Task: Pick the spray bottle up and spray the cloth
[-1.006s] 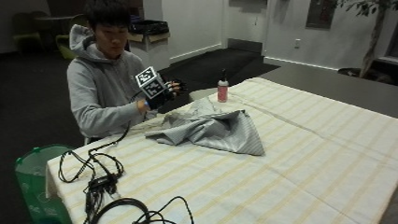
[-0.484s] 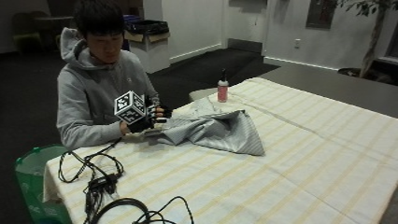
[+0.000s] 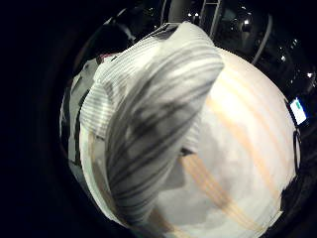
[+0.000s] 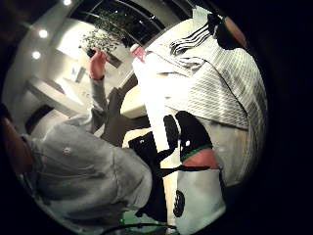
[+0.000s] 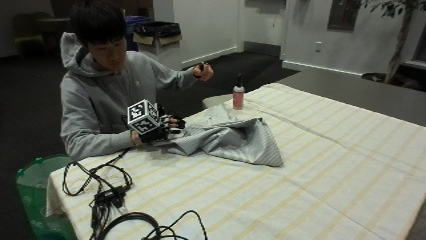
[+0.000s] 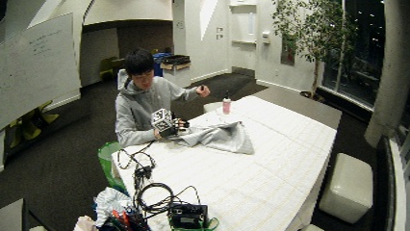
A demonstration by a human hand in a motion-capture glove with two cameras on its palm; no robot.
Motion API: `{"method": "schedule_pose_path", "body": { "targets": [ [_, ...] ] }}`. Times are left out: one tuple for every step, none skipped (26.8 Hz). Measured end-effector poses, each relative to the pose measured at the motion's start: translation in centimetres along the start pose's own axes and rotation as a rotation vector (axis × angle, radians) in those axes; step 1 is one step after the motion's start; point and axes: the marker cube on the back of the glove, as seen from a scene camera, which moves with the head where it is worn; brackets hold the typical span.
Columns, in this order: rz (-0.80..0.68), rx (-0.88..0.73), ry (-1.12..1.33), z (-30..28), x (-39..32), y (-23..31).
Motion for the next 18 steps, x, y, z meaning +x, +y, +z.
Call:
{"method": "schedule_pose_path", "body": {
  "targets": [
    [0.007,0.005,-0.010,0.05,0.01,0.04],
    [0.012,0.010,-0.019,0.09,0.03,0.08],
    [0.017,0.015,-0.027,0.11,0.08,0.10],
    [0.021,0.018,-0.033,0.10,0.17,0.08],
    [0.025,0.019,-0.038,0.10,0.27,0.06],
    [0.027,0.018,-0.042,0.15,0.34,0.04],
    [0.029,0.016,-0.045,0.23,0.38,0.05],
    [0.030,0.015,-0.047,0.31,0.41,0.06],
    [0.031,0.013,-0.049,0.37,0.44,0.07],
    [0.033,0.013,-0.051,0.38,0.50,0.06],
    [0.036,0.013,-0.054,0.36,0.59,0.04],
    [0.039,0.014,-0.056,0.30,0.71,0.00],
    [0.043,0.015,-0.057,0.22,0.84,-0.05],
    [0.046,0.015,-0.059,0.16,0.94,-0.08],
    [0.048,0.015,-0.062,0.14,0.97,-0.08],
    [0.050,0.016,-0.066,0.17,0.92,-0.06],
    [0.051,0.016,-0.069,0.23,0.84,-0.03],
    [0.051,0.017,-0.072,0.28,0.77,0.00]
  ]
}}
